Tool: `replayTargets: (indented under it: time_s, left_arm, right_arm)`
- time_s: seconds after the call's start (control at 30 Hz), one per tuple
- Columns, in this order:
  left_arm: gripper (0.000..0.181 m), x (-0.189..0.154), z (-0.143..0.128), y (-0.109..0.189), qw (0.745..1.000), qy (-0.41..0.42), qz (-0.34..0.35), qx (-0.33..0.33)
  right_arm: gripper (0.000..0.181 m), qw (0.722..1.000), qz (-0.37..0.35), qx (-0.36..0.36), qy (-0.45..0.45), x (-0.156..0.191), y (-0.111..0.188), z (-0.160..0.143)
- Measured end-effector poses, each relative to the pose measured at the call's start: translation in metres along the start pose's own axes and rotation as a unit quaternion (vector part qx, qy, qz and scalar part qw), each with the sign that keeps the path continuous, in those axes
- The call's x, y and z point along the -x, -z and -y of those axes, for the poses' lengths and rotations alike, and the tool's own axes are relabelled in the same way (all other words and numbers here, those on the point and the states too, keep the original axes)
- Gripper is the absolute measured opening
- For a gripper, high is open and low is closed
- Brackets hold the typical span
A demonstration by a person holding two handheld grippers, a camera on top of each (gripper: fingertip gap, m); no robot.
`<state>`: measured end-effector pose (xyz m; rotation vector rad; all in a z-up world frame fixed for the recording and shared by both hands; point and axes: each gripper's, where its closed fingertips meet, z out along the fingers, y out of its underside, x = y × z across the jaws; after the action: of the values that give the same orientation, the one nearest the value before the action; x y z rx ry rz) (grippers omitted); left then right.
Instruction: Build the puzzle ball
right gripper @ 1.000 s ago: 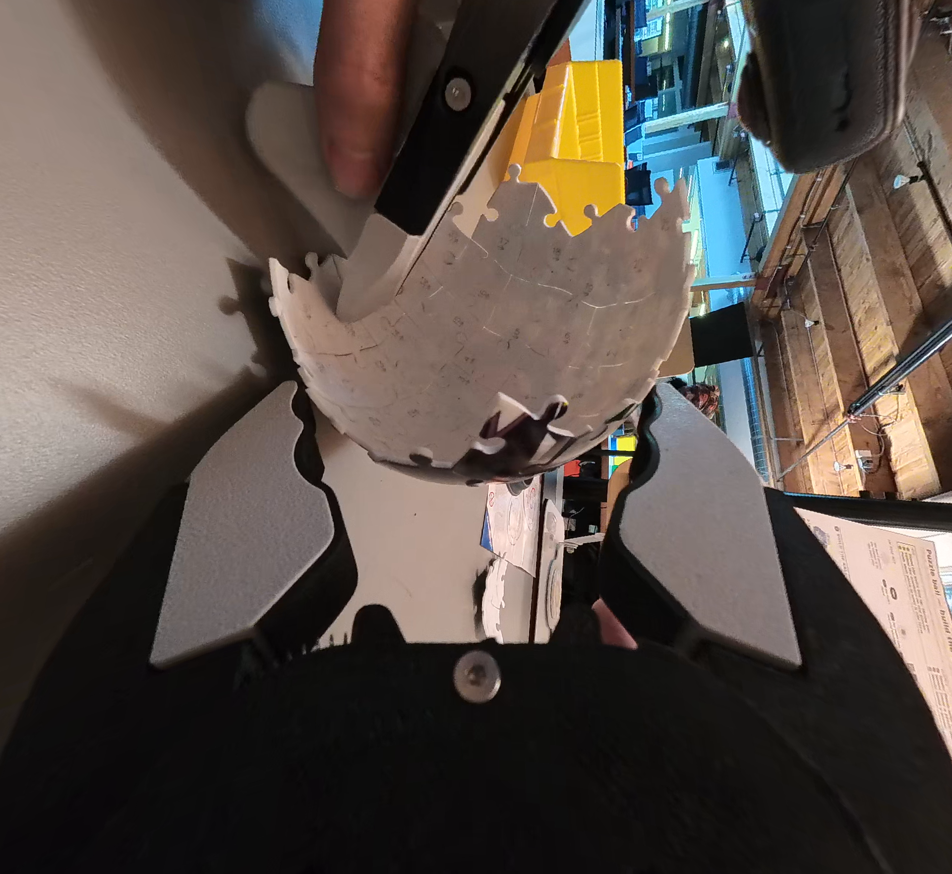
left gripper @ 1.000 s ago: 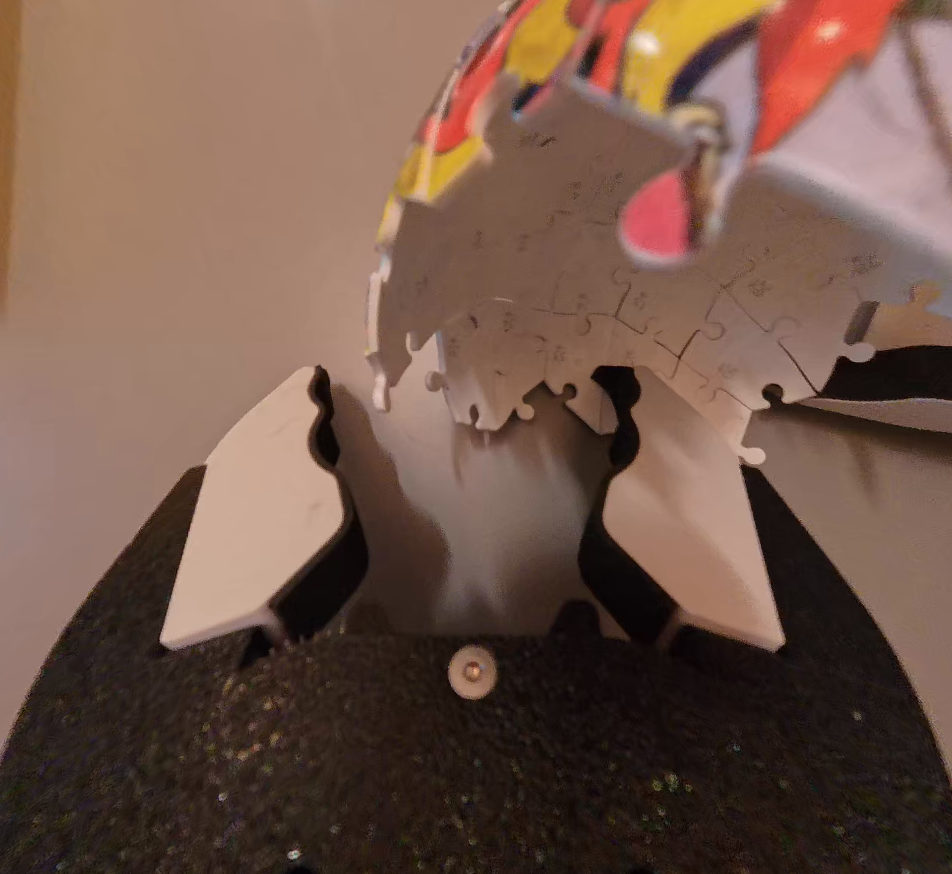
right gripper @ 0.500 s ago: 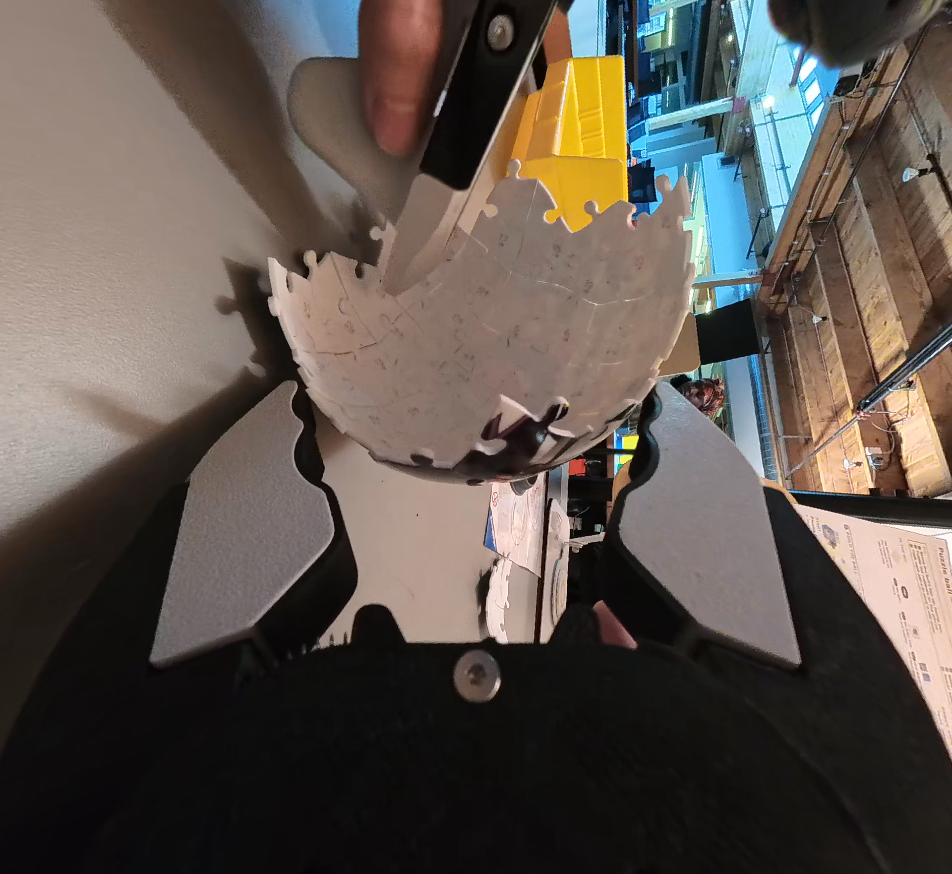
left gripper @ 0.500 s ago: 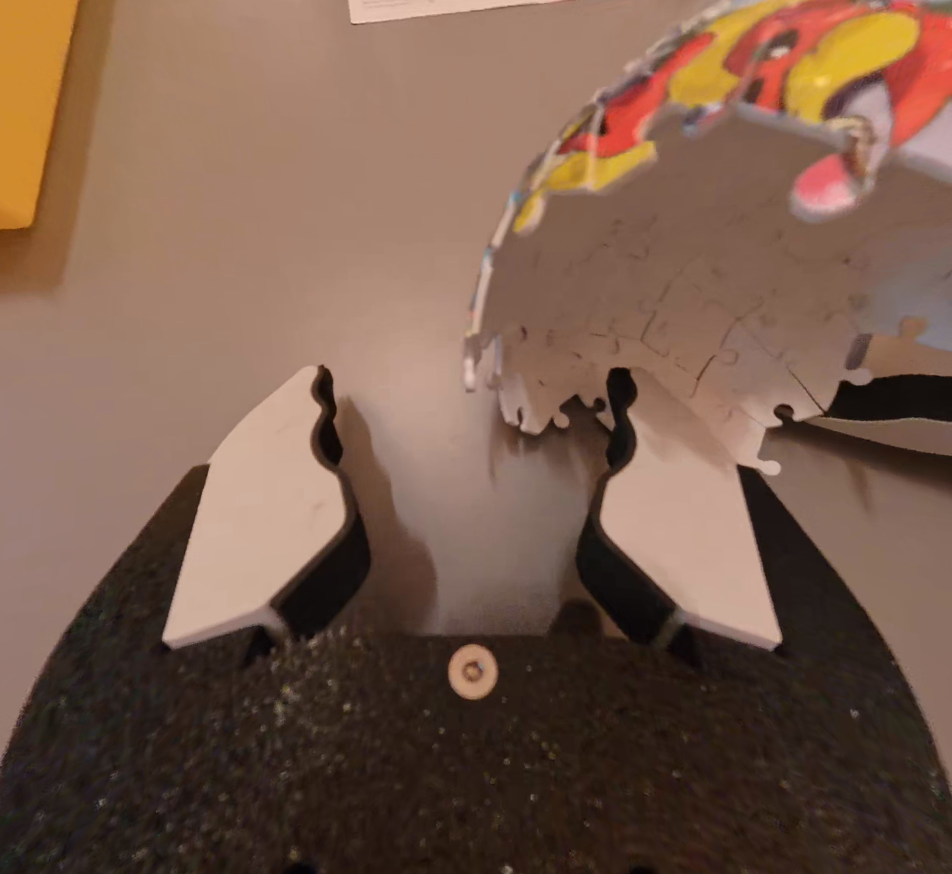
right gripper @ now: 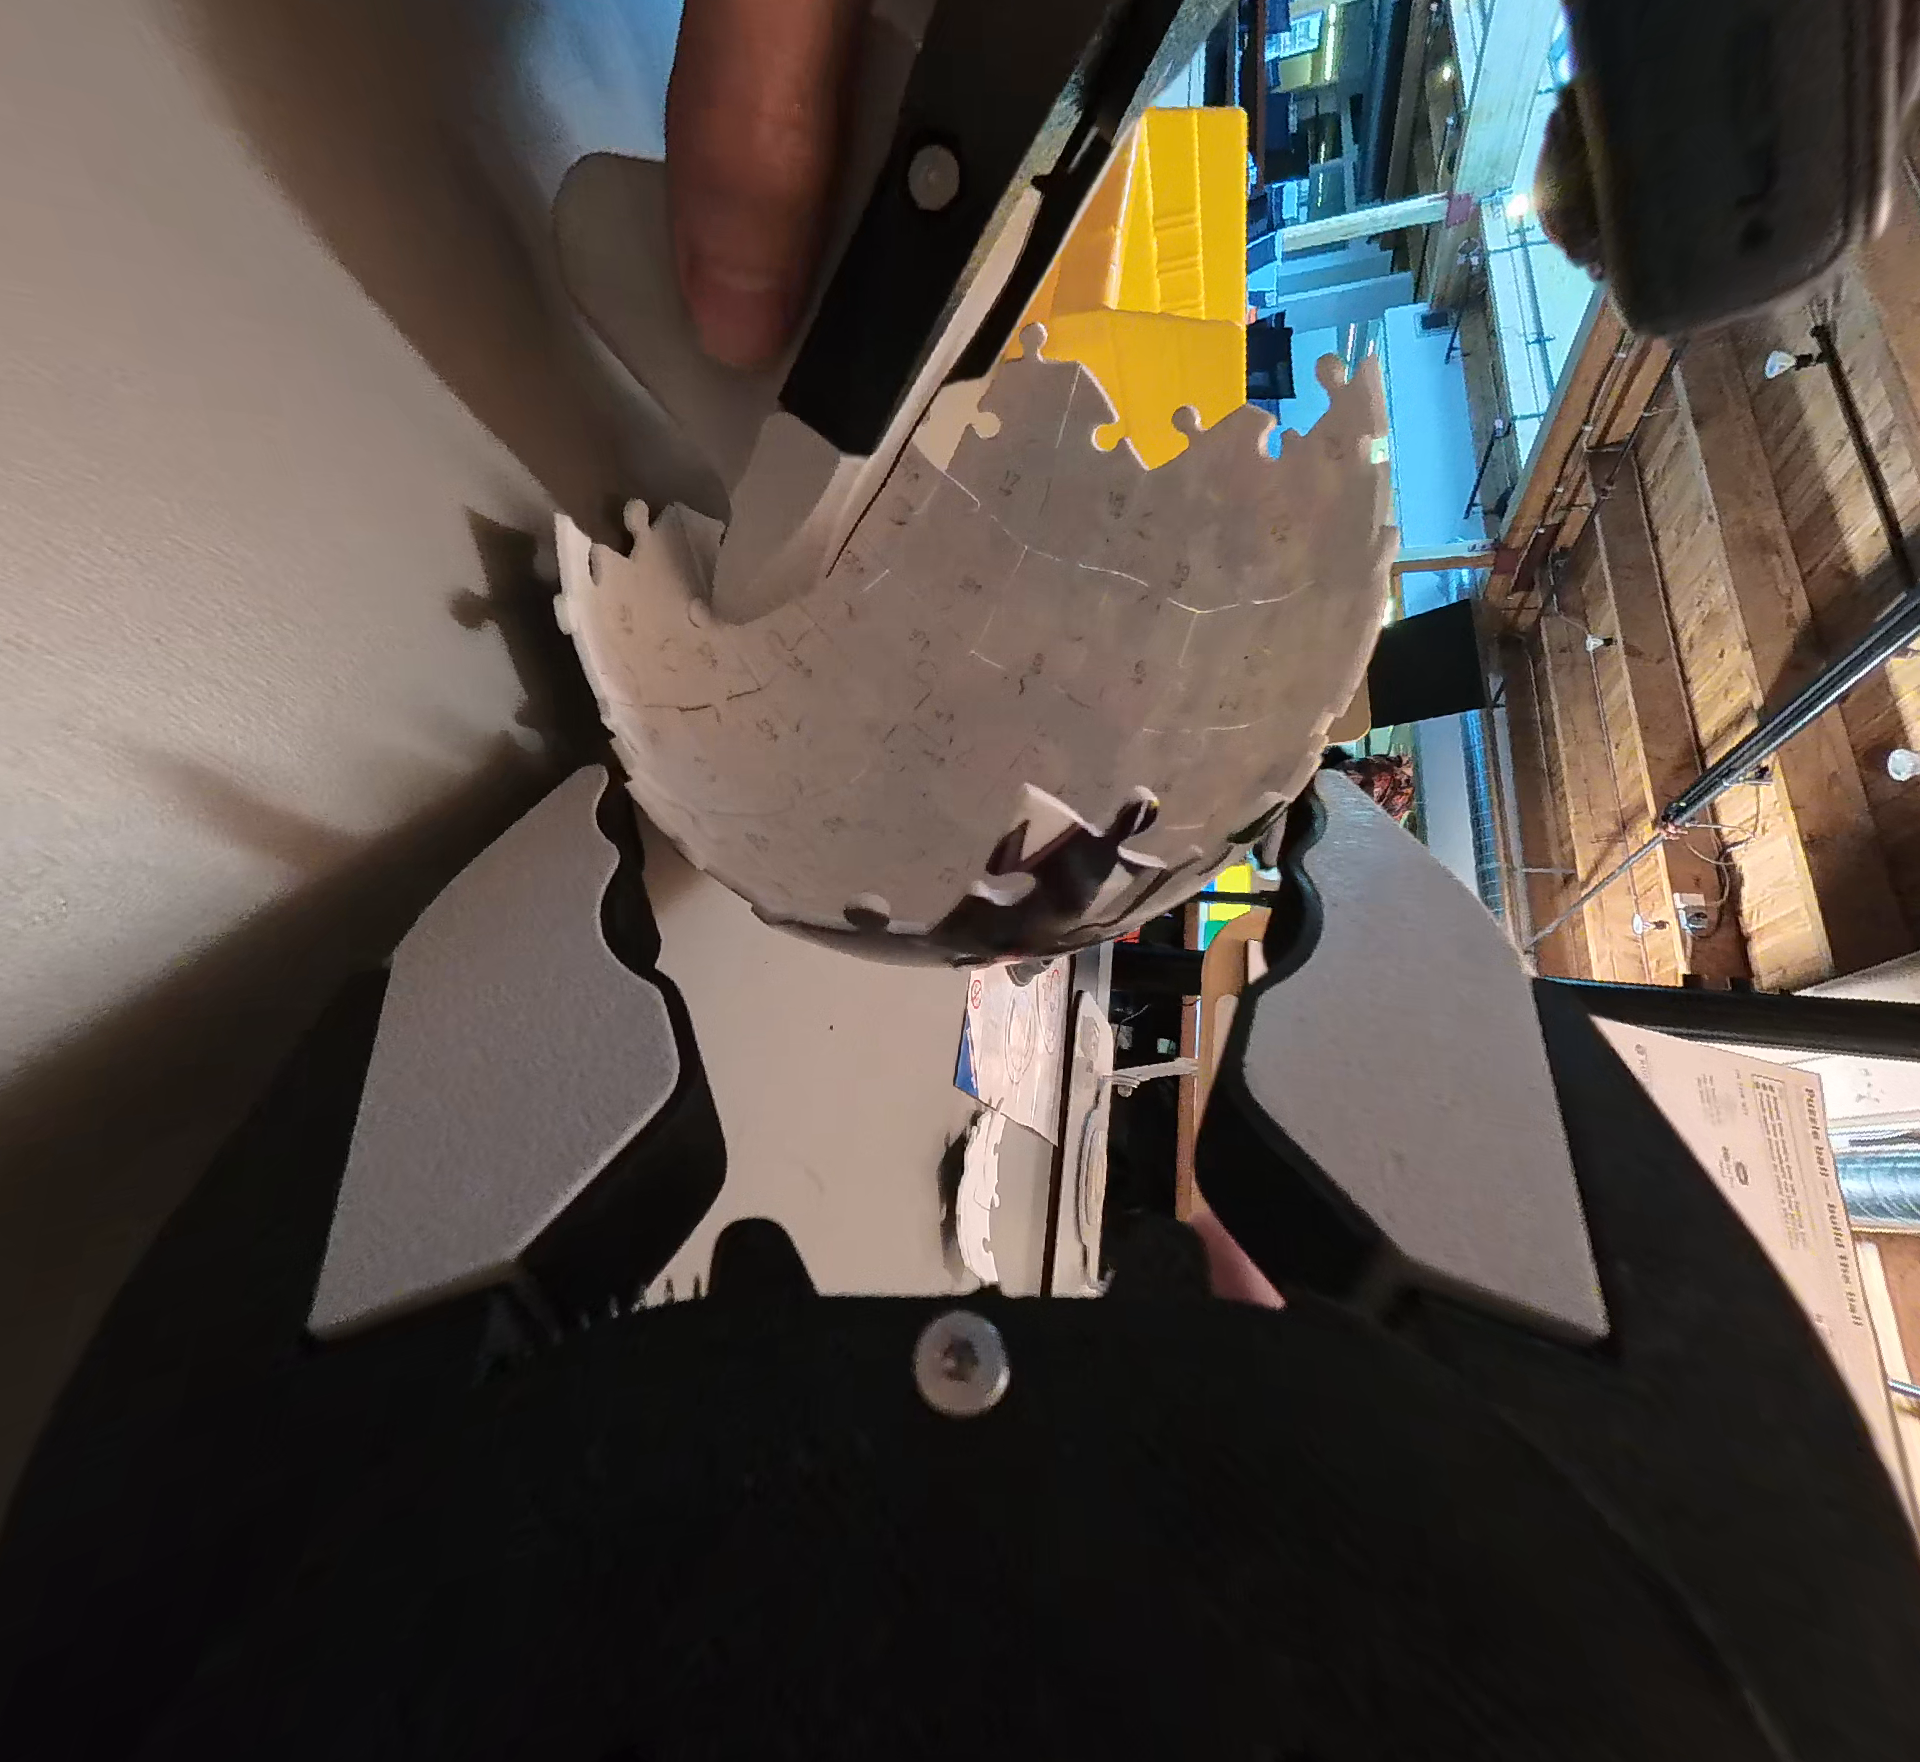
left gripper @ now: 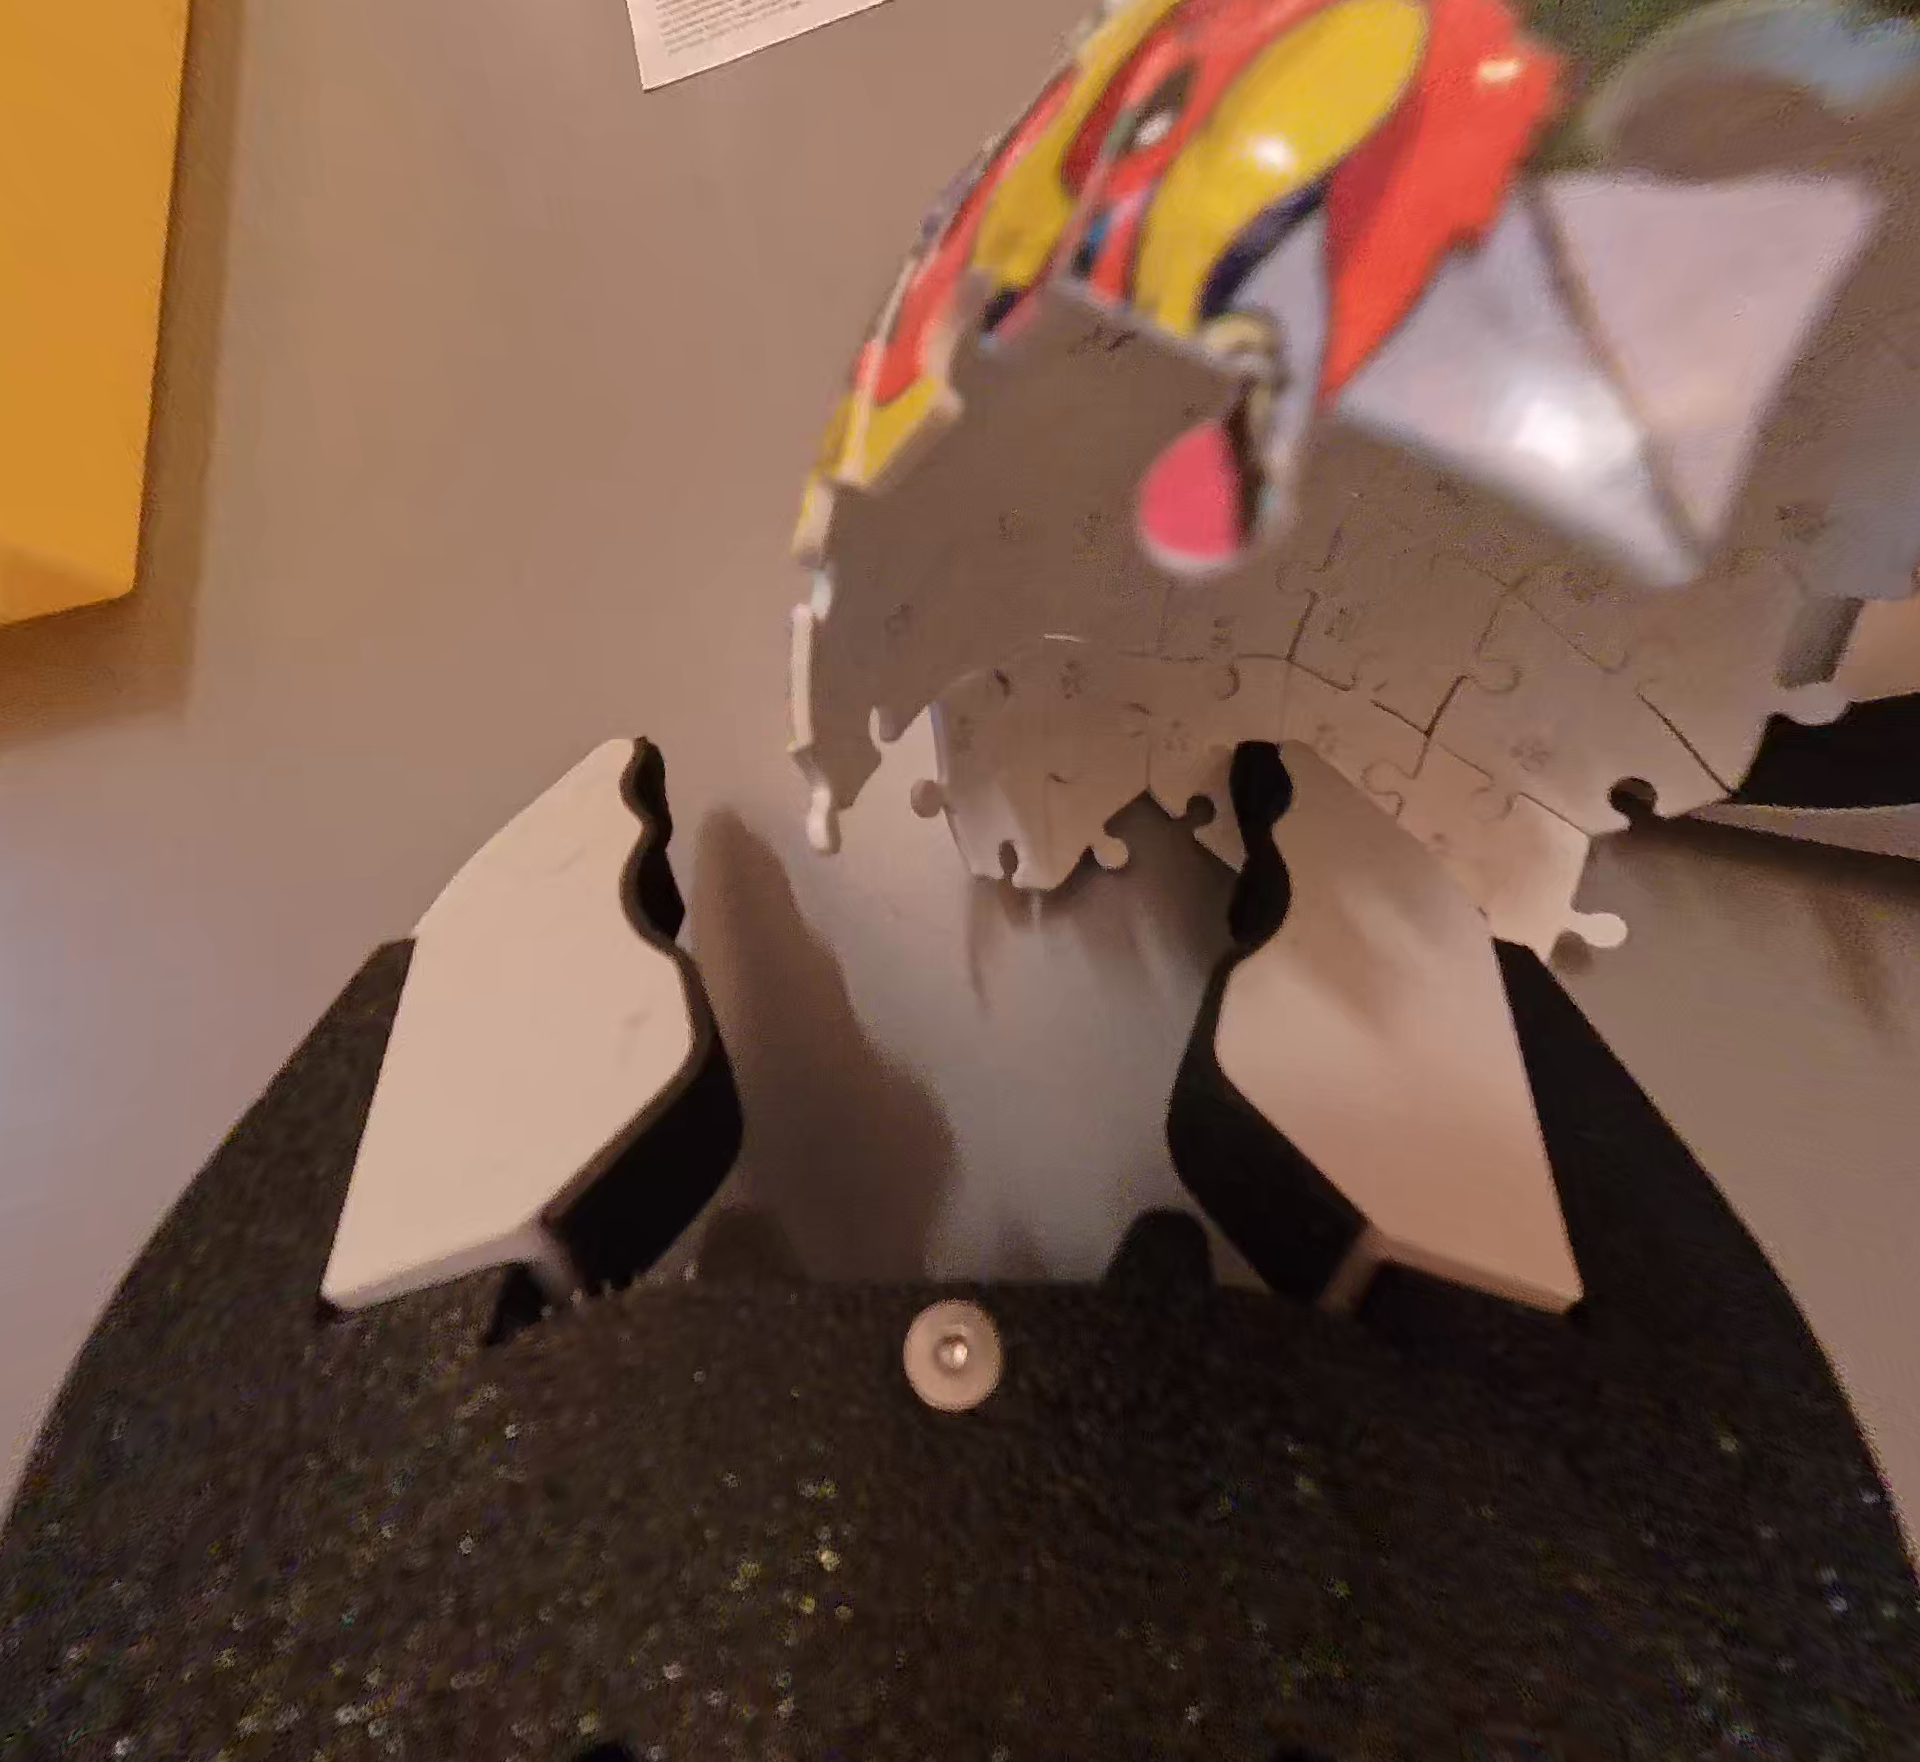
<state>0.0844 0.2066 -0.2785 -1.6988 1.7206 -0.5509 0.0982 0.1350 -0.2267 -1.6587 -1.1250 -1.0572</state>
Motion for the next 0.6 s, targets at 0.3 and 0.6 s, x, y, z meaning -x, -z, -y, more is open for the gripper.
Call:
replayTargets:
  time_s: [0.3,0.6]
  left_arm:
    - [0.103,-0.001,0.001,0.002,0.996,0.07,-0.056,-0.017]
    - [0.101,0.008,0.004,-0.001,0.993,0.098,-0.068,-0.018]
  right_arm:
    - [0.117,0.998,0.043,0.006,-0.04,0.001,-0.006,-0.009]
    - [0.117,0.989,0.109,0.022,-0.099,0.003,-0.011,-0.027]
